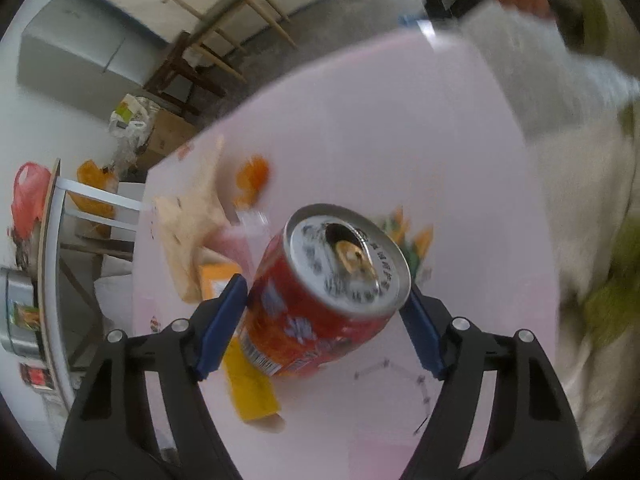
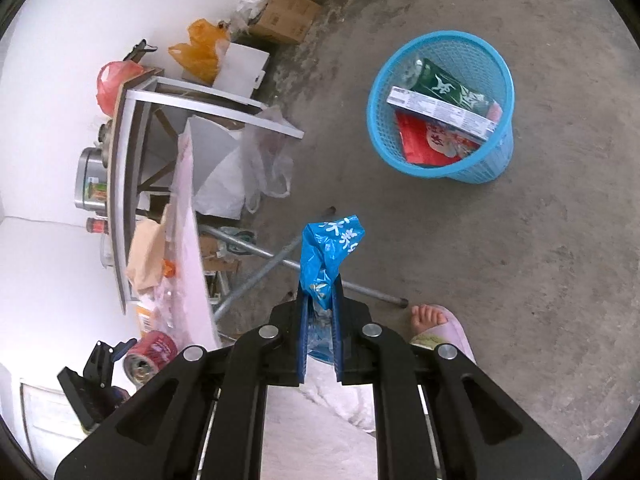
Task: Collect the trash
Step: 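Grasp the red can with the left tool and lift it, then open both tools over the wastebasket to drop the can and wrapper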
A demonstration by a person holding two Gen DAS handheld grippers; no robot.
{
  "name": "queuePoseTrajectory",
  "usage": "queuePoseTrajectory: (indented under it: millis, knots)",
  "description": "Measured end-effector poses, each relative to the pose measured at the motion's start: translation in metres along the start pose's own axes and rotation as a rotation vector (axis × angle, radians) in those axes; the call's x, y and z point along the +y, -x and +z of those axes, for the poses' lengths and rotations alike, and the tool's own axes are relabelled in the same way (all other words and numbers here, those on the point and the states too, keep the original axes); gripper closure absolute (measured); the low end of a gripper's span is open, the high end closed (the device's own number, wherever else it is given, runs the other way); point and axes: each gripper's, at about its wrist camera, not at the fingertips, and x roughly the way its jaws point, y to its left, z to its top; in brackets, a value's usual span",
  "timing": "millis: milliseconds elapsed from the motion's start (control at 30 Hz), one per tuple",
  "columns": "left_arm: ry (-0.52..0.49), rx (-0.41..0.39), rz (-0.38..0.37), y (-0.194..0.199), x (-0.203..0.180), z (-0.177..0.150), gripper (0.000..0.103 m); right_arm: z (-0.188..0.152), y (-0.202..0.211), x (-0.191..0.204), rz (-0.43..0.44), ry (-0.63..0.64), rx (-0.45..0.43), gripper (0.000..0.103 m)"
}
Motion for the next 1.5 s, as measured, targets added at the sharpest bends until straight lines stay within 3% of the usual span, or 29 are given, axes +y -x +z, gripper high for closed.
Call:
queuePoseTrajectory:
  millis: [200, 433, 567, 733, 800, 867, 900, 933, 1033, 1100, 1267, 1400, 1500]
  knots:
    - [0.221, -0.159, -0.125, 0.021, 0.035, 0.047, 0.034, 0.012, 0.017, 0.005, 0.023, 0.007, -0.066, 0.093]
    - [0.510, -0.266, -0.322, 0.011, 0.073, 0.113, 0.034, 0.031, 0.037, -0.005, 0.007, -0.023, -0.156, 0.093]
    - [0.673, -0.248, -0.439, -0.020, 0.090, 0.163, 0.034, 0.052, 0.039, -0.014, -0.036, -0.042, -0.203, 0.093]
    - [0.799, -0.121, -0.563, -0.093, 0.093, 0.230, 0.034, 0.096, 0.032, -0.020, -0.126, -0.024, -0.277, 0.092]
    - [0.821, -0.077, -0.557, -0.118, 0.090, 0.250, 0.033, 0.115, 0.026, -0.023, -0.150, -0.026, -0.296, 0.089]
    - [0.835, -0.033, -0.532, -0.142, 0.086, 0.269, 0.017, 0.140, 0.012, -0.028, -0.189, 0.004, -0.293, 0.075]
    - [0.847, -0.028, -0.521, -0.148, 0.087, 0.272, 0.017, 0.152, 0.002, -0.033, -0.226, 0.009, -0.284, 0.063]
    - [0.875, -0.024, -0.518, -0.154, 0.088, 0.274, 0.017, 0.165, -0.010, -0.042, -0.261, 0.010, -0.271, 0.059]
    - [0.961, -0.028, -0.557, -0.157, 0.096, 0.265, 0.017, 0.184, -0.036, -0.065, -0.345, -0.006, -0.225, 0.059]
    - [0.985, -0.037, -0.574, -0.153, 0.101, 0.257, 0.017, 0.183, -0.040, -0.074, -0.341, -0.025, -0.218, 0.059]
    - [0.944, -0.095, -0.505, -0.121, 0.107, 0.231, 0.017, 0.161, -0.032, -0.085, -0.308, -0.022, -0.222, 0.059]
    - [0.931, -0.162, -0.494, -0.082, 0.105, 0.200, 0.017, 0.135, -0.011, -0.081, -0.303, 0.002, -0.233, 0.059]
    - [0.923, -0.270, -0.444, -0.034, 0.101, 0.157, 0.017, 0.107, 0.015, -0.071, -0.263, 0.025, -0.262, 0.046]
